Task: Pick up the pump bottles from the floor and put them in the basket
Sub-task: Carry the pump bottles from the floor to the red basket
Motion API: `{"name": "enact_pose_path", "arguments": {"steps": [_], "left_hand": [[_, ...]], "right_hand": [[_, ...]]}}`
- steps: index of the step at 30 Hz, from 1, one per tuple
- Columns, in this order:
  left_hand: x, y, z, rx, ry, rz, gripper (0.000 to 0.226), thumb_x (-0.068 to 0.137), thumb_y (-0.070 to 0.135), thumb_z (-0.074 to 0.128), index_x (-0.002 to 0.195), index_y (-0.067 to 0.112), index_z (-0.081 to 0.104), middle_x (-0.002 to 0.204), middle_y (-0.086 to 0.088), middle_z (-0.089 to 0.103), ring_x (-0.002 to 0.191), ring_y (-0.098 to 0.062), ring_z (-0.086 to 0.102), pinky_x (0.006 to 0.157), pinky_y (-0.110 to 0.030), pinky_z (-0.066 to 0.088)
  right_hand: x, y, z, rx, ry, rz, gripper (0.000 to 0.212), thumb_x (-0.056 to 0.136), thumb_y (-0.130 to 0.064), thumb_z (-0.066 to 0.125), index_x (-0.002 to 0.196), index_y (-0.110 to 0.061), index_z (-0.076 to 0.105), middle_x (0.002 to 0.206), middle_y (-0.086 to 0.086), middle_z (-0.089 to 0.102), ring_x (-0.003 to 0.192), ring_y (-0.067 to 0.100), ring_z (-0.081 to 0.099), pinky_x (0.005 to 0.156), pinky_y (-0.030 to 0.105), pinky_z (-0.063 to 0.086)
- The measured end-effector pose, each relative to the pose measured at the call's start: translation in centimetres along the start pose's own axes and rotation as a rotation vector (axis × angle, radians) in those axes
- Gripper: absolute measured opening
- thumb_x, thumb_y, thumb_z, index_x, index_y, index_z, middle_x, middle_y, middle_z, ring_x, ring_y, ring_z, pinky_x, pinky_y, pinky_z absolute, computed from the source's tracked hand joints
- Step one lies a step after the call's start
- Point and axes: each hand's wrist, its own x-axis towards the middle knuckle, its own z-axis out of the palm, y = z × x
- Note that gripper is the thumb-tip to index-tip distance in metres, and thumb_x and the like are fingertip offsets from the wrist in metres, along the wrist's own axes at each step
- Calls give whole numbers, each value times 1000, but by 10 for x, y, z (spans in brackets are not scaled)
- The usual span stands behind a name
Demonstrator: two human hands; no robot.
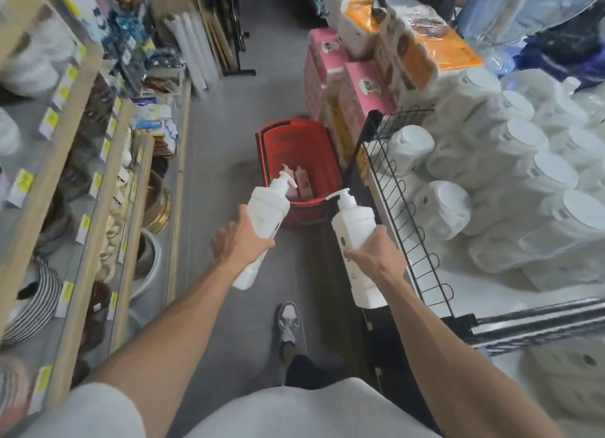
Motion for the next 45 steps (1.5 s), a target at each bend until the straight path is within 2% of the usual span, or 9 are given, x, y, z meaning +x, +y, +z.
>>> {"name": "enact_pose_path", "arguments": {"steps": [7,12,19,25,28,33,36,42,45], "left_hand": [[80,24,-15,4,-10,-27,79,68,51,81,121,15,34,126,-11,60,106,-40,62,74,-40,38],[139,42,-24,-9,-8,-41,79,69,52,80,121,15,34,123,-11,61,103,-39,62,73,-39,39],[214,54,-35,-29,-30,-52,76,66,52,81,114,17,33,120,-10,62,99,-37,63,72,-38,44],[282,63,-44,-43,-71,-56,74,67,50,80,115,17,34,118,-9,61,97,-38,63,71,-38,44],[319,67,-49,-56,-91,-46,75,66,49,79,116,17,34,120,-9,61,99,-38,63,75,-40,47],[372,85,-60,-87,-136,5,68,77,36,79,125,10,37,127,-10,57,112,-34,58,79,-37,31],[399,91,-62,-56,-156,16,70,74,39,79,123,12,37,126,-10,58,111,-36,59,80,-39,36],[438,105,-57,-12,-175,17,74,67,46,79,119,17,35,120,-10,61,105,-41,61,78,-42,42],[455,118,-47,-25,-178,6,75,67,48,78,120,17,35,121,-11,61,105,-42,61,83,-44,47]], "right_hand": [[77,-46,4,-25,-28,1,64,70,-46,81,106,-19,35,98,0,56,79,26,53,66,33,40],[138,-78,5,-16,-23,-51,64,69,-47,81,106,-20,36,100,2,61,79,24,59,63,32,45],[207,-126,3,-23,-21,-82,65,70,-50,81,108,-20,37,100,1,60,80,23,61,62,32,47],[261,-170,9,-72,-27,-55,63,71,-46,79,107,-21,34,99,1,58,78,24,57,63,32,42],[288,-192,14,-78,-20,-35,63,72,-45,79,110,-19,37,99,2,59,78,24,56,64,32,41],[327,-224,23,-57,14,33,68,69,-50,82,113,-18,41,99,1,61,77,24,56,63,33,45],[348,-238,25,-34,9,44,68,68,-49,82,110,-19,37,101,1,61,79,24,59,64,35,47],[382,-257,27,-14,11,80,75,68,-52,83,120,-15,42,102,0,61,78,23,57,64,35,43],[405,-260,30,-20,1,74,75,66,-54,81,117,-16,41,102,0,62,78,24,59,63,36,45]]}}
